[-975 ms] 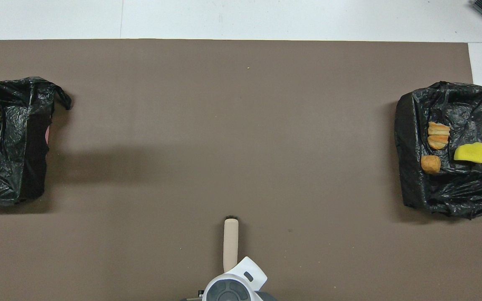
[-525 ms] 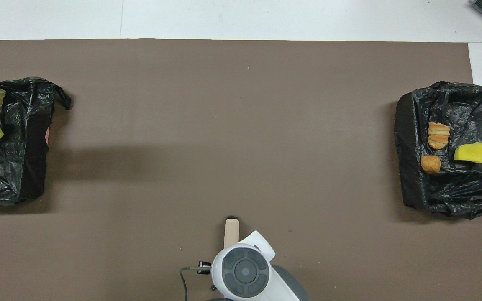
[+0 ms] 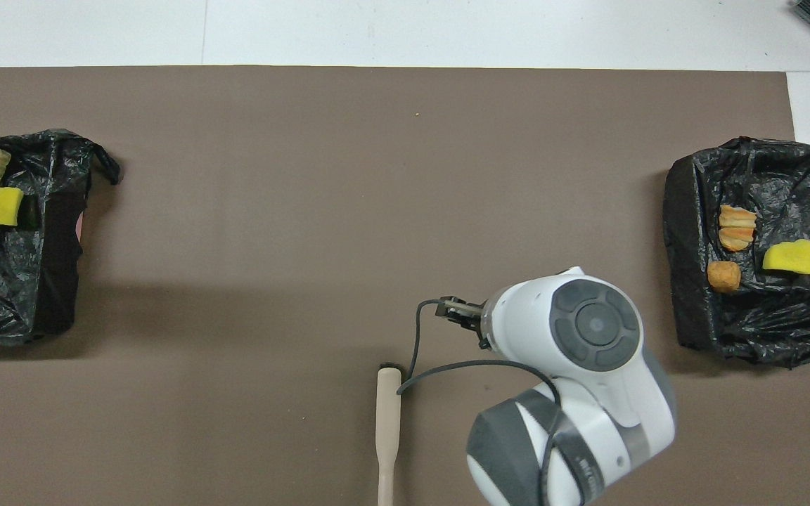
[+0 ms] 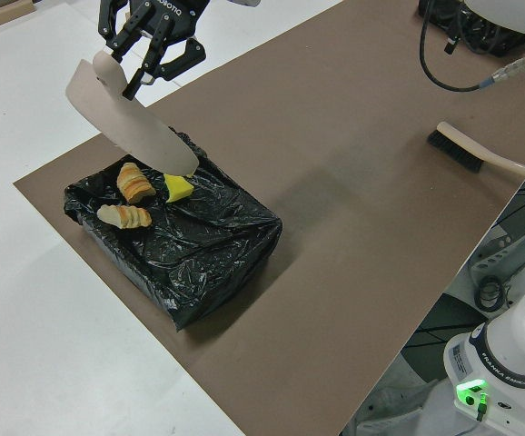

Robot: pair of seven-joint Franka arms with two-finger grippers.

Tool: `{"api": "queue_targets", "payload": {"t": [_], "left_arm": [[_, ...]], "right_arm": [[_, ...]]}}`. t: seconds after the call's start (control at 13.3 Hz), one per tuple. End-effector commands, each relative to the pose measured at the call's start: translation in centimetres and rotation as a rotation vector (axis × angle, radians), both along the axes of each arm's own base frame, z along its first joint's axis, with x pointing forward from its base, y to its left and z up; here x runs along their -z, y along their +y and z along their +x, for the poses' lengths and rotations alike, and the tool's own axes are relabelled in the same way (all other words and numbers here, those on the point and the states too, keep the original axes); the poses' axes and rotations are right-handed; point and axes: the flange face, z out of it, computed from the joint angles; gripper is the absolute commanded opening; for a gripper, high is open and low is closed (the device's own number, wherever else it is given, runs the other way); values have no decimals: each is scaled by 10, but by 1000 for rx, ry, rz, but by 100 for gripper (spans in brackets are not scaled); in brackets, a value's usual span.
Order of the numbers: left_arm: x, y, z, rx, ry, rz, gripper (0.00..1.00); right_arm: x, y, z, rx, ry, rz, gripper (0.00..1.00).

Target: Sweep and dump trash in bin

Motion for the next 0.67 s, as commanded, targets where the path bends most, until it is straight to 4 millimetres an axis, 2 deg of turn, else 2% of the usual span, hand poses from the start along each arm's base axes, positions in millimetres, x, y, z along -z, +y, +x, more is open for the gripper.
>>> {"api": "queue_targets", "payload": {"t": [0.0,0.15,0.3,0.37,0.52,0.6], "left_arm": [[28,29,-30,-60,78,-27,0],[27,27,-32,-53,76,-29,0],[5,18,-23,17,23,-33,0],[-5,17,-18,36,0,-29,0],[-13,10,-17,41,-29,-32,0],[-13,0,-15,49,-37,-49,0]], "right_arm": [[-20,-26,11,-35,-28,-32,100],[-32,-36,20,-43,-41,-29,100],[-36,-40,22,-36,-41,-29,100],[-46,-49,28,-30,-40,-31,100],[-76,-73,41,-63,-29,-34,100],[-93,-89,49,-87,-20,-31,100]]}}
